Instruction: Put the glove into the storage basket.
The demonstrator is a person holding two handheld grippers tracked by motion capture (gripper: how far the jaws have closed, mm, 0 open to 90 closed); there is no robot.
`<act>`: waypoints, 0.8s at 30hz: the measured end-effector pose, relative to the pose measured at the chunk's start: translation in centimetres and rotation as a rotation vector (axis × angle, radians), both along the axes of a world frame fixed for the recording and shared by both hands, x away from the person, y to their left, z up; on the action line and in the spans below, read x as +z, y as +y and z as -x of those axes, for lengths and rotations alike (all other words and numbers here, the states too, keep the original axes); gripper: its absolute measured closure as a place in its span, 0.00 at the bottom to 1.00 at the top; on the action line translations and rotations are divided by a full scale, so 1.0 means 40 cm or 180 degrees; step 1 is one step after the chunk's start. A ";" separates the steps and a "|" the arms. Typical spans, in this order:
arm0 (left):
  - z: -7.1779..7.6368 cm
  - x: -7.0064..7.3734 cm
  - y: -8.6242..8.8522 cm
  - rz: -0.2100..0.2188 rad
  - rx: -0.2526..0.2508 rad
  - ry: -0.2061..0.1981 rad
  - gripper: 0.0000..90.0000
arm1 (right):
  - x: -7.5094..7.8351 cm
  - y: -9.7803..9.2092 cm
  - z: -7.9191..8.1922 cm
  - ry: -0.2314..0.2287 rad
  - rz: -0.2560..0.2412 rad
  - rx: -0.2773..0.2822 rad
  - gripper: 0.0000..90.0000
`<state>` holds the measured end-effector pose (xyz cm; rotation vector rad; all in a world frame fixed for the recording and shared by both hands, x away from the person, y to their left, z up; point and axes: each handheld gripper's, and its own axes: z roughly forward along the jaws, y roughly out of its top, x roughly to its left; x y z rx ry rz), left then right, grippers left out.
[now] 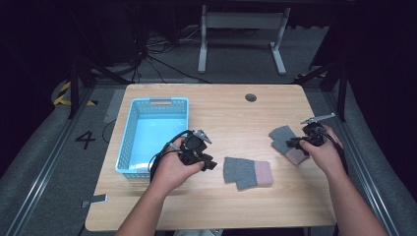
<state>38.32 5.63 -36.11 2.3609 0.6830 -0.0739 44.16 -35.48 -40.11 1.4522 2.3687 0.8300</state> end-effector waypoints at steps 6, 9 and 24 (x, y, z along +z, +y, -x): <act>0.002 0.001 0.008 0.0008 0.0019 -0.0005 0.77 | -0.014 -0.004 -0.037 0.0076 0.0138 -0.0062 0.74; 0.004 0.003 0.013 0.0015 0.0035 -0.0007 0.77 | -0.027 -0.009 -0.049 0.0108 0.0170 -0.0089 0.72; 0.016 0.005 0.029 0.0028 0.0063 0.0015 0.77 | -0.069 -0.013 -0.073 0.0249 0.0398 -0.0083 0.66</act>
